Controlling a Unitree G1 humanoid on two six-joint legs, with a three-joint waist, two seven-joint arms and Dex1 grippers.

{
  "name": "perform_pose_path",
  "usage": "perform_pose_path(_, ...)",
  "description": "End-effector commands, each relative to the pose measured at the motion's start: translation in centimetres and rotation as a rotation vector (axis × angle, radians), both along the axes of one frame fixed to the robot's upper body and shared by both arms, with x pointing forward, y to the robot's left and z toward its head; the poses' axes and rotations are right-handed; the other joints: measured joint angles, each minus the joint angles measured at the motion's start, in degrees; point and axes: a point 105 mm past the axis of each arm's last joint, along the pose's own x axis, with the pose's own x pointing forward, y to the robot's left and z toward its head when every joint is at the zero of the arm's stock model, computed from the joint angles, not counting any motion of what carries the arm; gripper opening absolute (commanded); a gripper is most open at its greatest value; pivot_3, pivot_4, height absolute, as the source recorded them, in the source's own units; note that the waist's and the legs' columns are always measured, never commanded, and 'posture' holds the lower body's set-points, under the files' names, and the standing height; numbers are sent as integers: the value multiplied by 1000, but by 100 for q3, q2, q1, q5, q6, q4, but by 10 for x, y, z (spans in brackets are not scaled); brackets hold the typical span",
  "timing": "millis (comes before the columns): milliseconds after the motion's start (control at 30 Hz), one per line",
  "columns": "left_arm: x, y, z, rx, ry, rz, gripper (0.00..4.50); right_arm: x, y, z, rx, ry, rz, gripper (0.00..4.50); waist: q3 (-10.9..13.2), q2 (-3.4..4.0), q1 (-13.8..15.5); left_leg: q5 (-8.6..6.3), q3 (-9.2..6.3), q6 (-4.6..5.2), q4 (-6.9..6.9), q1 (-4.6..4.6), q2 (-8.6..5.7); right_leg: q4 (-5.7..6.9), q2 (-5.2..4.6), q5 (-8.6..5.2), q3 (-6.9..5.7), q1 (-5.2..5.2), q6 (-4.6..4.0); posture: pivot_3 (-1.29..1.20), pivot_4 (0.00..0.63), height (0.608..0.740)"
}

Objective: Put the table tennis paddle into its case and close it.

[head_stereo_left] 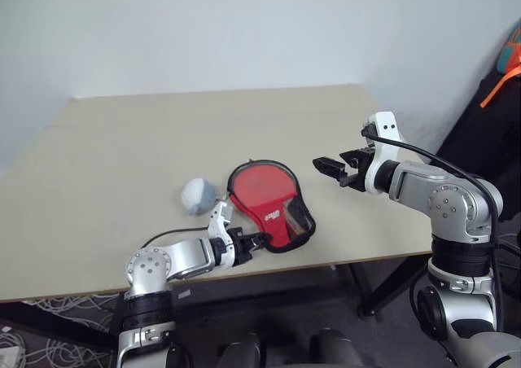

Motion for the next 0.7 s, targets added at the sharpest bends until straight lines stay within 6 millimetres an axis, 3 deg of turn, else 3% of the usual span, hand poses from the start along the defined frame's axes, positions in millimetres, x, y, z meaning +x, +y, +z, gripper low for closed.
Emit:
perform_pose_path(33, 0, -4, -5, 15, 16, -21, 258, -1, 4, 22, 24, -76, 10, 4500, 0, 1, 1, 0, 0, 0, 0, 0, 0, 0, 0, 0, 0, 0, 0, 0, 0, 739)
perform_pose_path(333, -15, -32, 28, -60, -61, -273, 258, 1, 10, 20, 41, -71, 12, 4500, 2, 0, -4, 0, -2, 1, 0, -12, -3, -4, 0, 0, -1, -7, 1, 0, 0, 739)
perform_pose_path(700, -42, -38, 44, -78, -89, -522, 258, 2, 19, 17, 63, -61, 16, 4500, 4, 4, -21, -3, 3, -4, -21, -12, 5, -4, 5, 0, 5, -21, 2, 0, 0, 739)
